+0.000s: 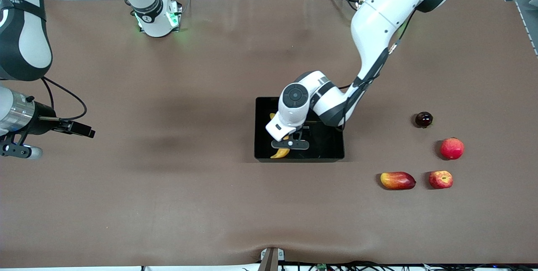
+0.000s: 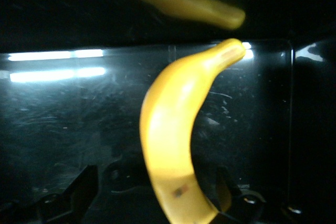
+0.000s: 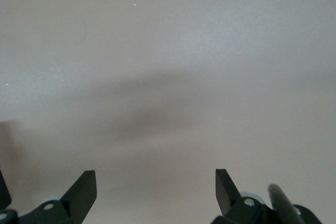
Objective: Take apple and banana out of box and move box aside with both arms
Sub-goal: 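Close the left gripper on the yellow banana, then carry the banana to the fruits while the right gripper grips the tray, then drag the tray with the right gripper while the left gripper releases banana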
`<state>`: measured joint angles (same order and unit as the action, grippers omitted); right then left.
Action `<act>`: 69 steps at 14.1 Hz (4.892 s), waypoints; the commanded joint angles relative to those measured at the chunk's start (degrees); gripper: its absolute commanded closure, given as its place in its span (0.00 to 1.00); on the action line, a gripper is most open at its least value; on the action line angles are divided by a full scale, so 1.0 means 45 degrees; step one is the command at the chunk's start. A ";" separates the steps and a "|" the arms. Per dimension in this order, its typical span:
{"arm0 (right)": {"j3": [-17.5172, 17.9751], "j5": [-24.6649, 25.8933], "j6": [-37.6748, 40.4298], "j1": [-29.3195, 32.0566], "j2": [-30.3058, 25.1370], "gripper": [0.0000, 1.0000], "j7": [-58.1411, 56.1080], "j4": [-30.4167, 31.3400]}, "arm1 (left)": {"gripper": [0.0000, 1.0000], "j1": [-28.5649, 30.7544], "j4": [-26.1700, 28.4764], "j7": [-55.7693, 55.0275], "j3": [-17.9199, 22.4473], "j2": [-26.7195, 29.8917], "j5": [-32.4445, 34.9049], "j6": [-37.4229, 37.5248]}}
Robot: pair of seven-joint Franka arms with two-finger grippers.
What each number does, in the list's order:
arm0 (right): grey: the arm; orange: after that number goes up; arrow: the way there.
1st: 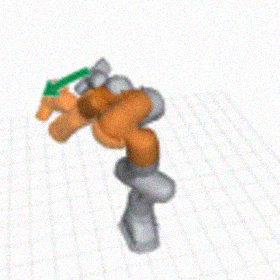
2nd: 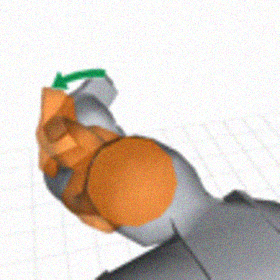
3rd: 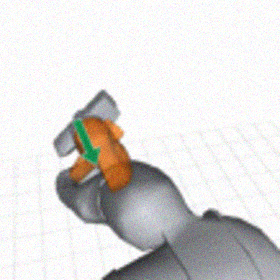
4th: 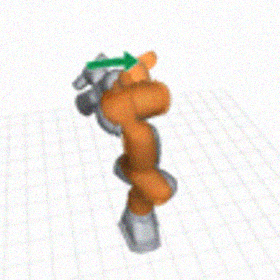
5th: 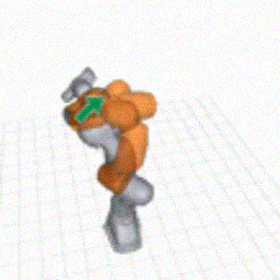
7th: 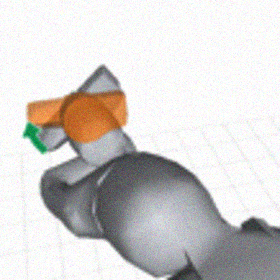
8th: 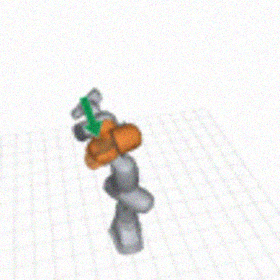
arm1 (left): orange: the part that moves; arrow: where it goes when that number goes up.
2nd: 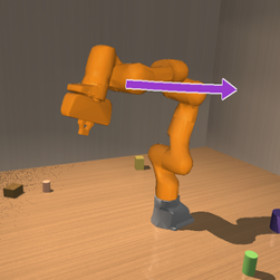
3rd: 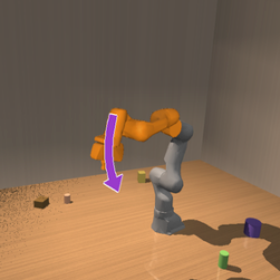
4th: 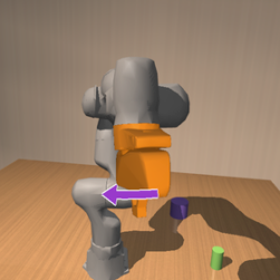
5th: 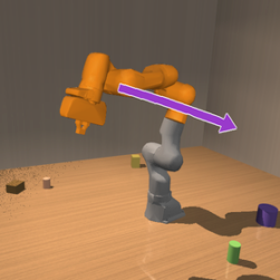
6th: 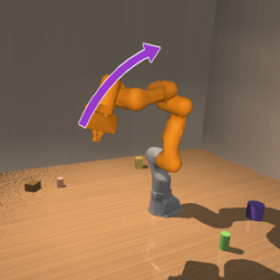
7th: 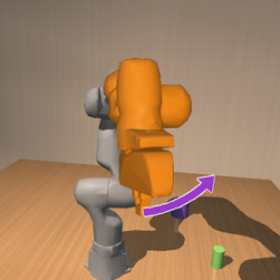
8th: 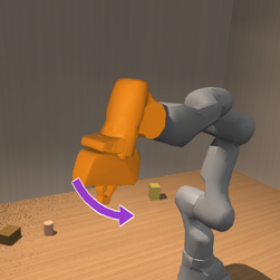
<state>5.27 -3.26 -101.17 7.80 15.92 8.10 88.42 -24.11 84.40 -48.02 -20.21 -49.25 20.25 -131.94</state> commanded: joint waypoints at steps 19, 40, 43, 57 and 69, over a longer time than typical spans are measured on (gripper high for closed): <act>0.0059 -0.0623 0.0022 -0.2355 0.0095 0.00 0.4603 -0.0469 | 1.00 0.1077 -0.0650 0.0509 -0.0058 0.3088 0.0170 0.3789; 0.0000 -0.0585 -0.6736 -0.9231 0.5973 0.30 0.9700 -0.1406 | 1.00 1.0514 0.5620 0.1452 -0.0313 0.4443 -0.0456 -0.0305; -0.0020 0.0562 -0.6620 -0.9214 0.6033 0.95 0.9084 -0.1406 | 1.00 1.0574 0.5581 0.1004 -0.0313 0.3583 -0.0476 -0.1146; 0.0000 0.0198 -0.2348 -0.7126 0.3946 1.00 0.7285 -0.2169 | 0.00 0.9987 0.1308 0.1256 -0.1892 0.4419 -0.0007 0.4746; 0.0000 0.0139 0.0372 -0.1484 0.0720 1.00 0.1099 0.0858 | 0.00 1.0105 -0.0317 0.5117 -0.2090 0.7836 -0.0378 0.6625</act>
<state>4.08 -1.21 -99.72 -2.19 22.15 17.47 88.51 20.70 82.78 -30.00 -29.53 -17.32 19.12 -103.75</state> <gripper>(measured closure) 0.943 0.000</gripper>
